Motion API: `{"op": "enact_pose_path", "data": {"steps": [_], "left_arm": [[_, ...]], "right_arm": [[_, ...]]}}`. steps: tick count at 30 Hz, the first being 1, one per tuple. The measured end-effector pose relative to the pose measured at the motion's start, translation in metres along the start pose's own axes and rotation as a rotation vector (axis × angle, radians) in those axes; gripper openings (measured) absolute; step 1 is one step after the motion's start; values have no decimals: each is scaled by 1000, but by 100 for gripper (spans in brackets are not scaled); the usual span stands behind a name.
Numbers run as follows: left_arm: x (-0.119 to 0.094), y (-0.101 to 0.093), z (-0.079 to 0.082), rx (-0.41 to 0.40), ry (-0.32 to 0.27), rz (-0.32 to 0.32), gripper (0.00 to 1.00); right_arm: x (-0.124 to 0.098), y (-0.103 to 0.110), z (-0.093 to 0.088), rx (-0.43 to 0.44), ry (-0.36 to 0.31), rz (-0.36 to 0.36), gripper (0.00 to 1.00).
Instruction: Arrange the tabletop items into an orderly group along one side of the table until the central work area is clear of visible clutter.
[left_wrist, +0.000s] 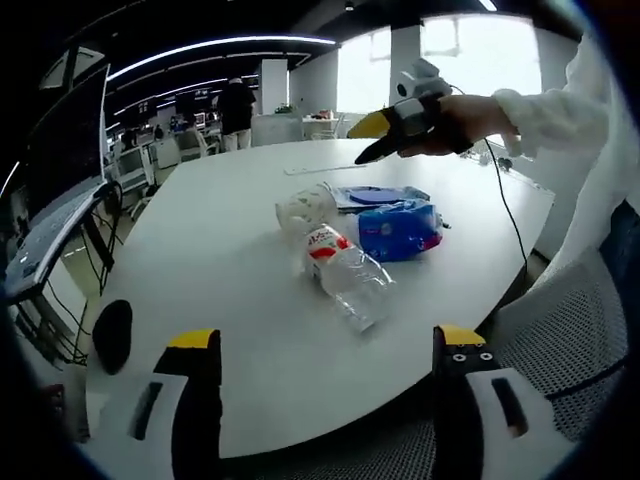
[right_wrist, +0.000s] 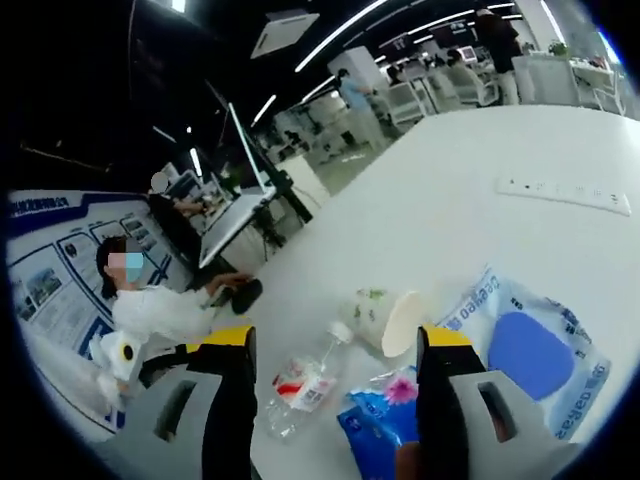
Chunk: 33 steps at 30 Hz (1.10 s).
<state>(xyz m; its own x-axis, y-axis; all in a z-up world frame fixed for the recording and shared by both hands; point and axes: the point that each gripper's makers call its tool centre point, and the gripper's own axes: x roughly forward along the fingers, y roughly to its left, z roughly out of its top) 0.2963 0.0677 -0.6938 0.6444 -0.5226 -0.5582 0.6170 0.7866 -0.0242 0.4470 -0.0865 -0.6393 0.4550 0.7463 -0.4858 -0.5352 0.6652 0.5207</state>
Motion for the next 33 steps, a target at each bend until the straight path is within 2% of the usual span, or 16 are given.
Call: {"op": "enact_pose_path", "data": {"steps": [3, 4, 14, 17, 21, 22, 31, 33], "left_arm": [[-1, 3, 0, -2, 1, 9, 88], [0, 3, -1, -3, 2, 11, 88], [3, 10, -7, -13, 23, 17, 87], [3, 10, -7, -16, 24, 12, 88], [4, 9, -9, -18, 32, 8, 87], [4, 10, -9, -17, 34, 10, 87], [4, 9, -12, -14, 49, 6, 86], [4, 9, -13, -15, 54, 8, 85]], "right_arm": [[10, -6, -4, -9, 27, 14, 58], [16, -11, -9, -13, 56, 21, 58], [46, -24, -17, 24, 115, 57, 52], [52, -25, -18, 16, 127, 78, 46], [56, -25, -12, 23, 91, 92, 39], [59, -25, -11, 46, 84, 98, 38], [67, -26, -18, 50, 93, 109, 20], [67, -30, -18, 60, 86, 96, 8]]}}
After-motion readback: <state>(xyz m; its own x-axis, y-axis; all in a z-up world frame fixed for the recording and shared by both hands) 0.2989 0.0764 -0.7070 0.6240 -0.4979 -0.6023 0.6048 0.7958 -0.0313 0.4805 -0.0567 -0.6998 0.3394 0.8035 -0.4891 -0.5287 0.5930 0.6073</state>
